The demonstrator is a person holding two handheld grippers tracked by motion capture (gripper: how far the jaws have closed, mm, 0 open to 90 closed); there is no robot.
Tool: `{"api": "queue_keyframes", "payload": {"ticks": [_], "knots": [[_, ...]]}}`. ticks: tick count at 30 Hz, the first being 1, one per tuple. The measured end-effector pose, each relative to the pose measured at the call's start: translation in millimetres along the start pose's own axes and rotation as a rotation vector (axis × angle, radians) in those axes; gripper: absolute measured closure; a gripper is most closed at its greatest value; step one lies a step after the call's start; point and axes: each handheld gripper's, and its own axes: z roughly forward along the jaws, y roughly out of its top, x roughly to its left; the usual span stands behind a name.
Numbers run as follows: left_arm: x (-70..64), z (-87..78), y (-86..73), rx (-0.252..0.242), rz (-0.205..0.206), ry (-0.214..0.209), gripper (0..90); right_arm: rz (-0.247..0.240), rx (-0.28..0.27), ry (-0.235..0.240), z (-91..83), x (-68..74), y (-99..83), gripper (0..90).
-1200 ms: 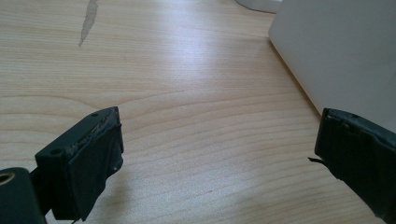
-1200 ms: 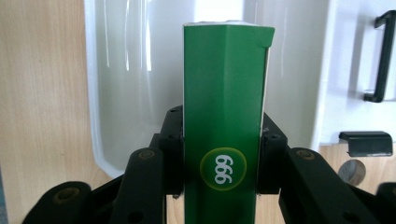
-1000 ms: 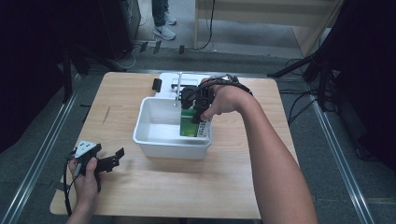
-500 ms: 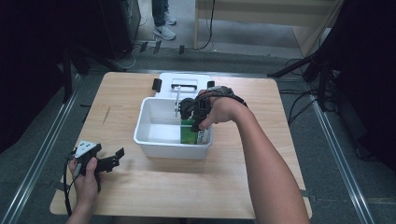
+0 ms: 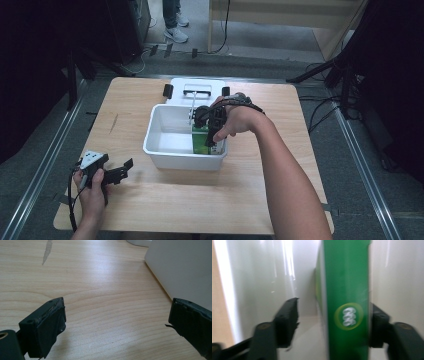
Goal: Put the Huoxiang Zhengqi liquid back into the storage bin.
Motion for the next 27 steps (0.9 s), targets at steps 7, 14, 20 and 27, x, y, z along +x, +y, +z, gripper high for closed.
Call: {"api": "queue_keyframes", "payload": {"ticks": [7,14,20,27], "knots": [[-0.1,0.1,0.0,0.0,0.0,0.0,2.1,0.072,-0.061,-0.092,-21.1,0.7,-0.5,5.5],[-0.4,0.0,-0.1,-0.003,-0.001,0.002,2.1,0.23,-0.217,-0.206,-44.7,-2.5,-11.2,0.0],[-0.9,0.2,-0.1,-0.004,0.001,0.005,2.1,0.393,-0.397,-0.297,-60.6,1.6,-30.9,0.0],[-1.1,0.2,-0.2,-0.004,0.003,0.006,2.1,0.53,-0.554,-0.373,-60.2,4.3,-71.3,0.0]]}}
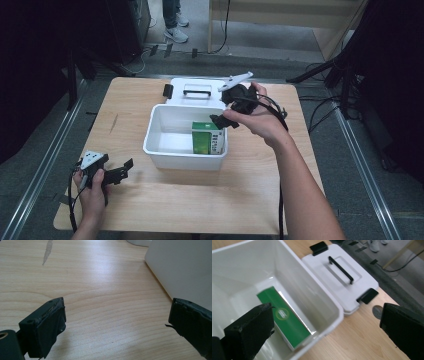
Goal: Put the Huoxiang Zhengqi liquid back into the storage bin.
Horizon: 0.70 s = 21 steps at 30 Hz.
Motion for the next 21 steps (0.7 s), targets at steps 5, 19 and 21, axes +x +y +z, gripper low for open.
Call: {"api": "queue_keyframes", "payload": {"ticks": [5,19,21], "knots": [[0.3,-0.1,0.0,0.001,0.0,-0.002,2.1,0.097,-0.062,-0.021,-8.9,-12.5,-27.4,0.0],[0.2,-0.3,-0.1,0.002,-0.001,-0.001,2.1,0.252,-0.19,-0.09,-24.2,-27.5,-101.0,0.0],[0.3,-0.3,-0.1,0.002,-0.002,-0.001,2.1,0.268,-0.2,-0.104,-25.5,-29.3,-111.7,0.0]]}}
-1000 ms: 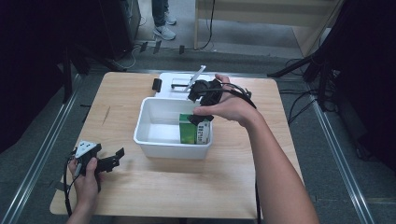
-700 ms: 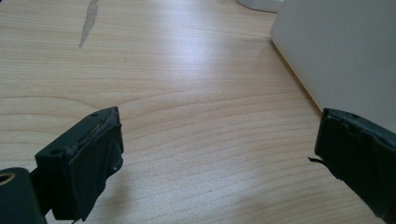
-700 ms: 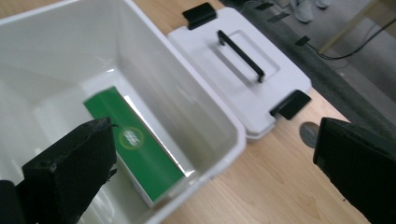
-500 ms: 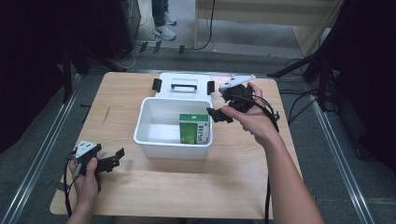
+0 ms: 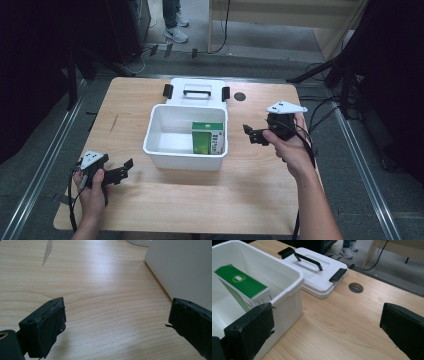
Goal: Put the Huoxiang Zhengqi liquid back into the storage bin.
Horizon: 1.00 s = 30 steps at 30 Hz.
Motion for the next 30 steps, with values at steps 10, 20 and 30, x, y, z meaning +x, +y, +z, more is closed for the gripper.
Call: {"api": "queue_keyframes", "payload": {"ticks": [10,20,30], "knots": [[-0.8,-0.3,-0.2,-0.004,0.001,0.005,2.1,0.058,-0.027,-0.081,-13.7,-18.5,-48.0,0.0],[-0.9,-0.3,-0.3,-0.007,0.001,0.005,2.1,0.106,-0.06,-0.136,-32.8,-32.4,-90.9,0.0],[-0.8,-0.6,-0.3,-0.006,0.002,0.004,2.1,0.173,-0.061,-0.205,-52.2,-47.7,-140.8,0.0]]}}
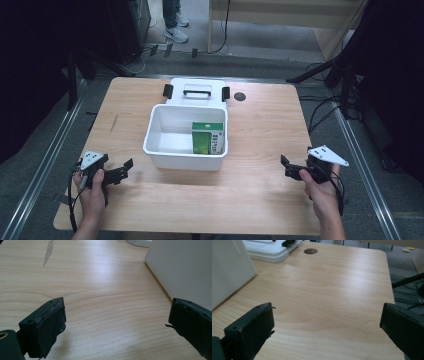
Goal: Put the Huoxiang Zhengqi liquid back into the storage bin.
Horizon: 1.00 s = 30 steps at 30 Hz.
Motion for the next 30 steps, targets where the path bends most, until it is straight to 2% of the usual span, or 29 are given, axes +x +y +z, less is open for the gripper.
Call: {"api": "queue_keyframes", "payload": {"ticks": [8,14,17,24,30], "knots": [[-0.4,0.2,-0.2,-0.004,0.001,0.003,2.1,0.04,0.02,-0.033,-16.2,-19.1,-32.0,0.0],[-0.5,0.0,-0.1,-0.001,0.003,0.005,2.1,0.062,0.023,-0.057,-28.7,-28.5,-53.3,0.0],[-0.7,0.1,-0.1,-0.002,0.003,0.006,2.1,0.068,0.026,-0.085,-34.7,-32.1,-62.6,0.0],[-0.9,-0.2,-0.1,0.0,0.007,0.007,2.1,0.082,0.02,-0.102,-48.9,-35.6,-78.8,0.0],[-0.9,-0.2,-0.2,-0.001,0.007,0.007,2.1,0.098,-0.009,-0.102,-55.7,-34.8,-84.1,0.0]]}}
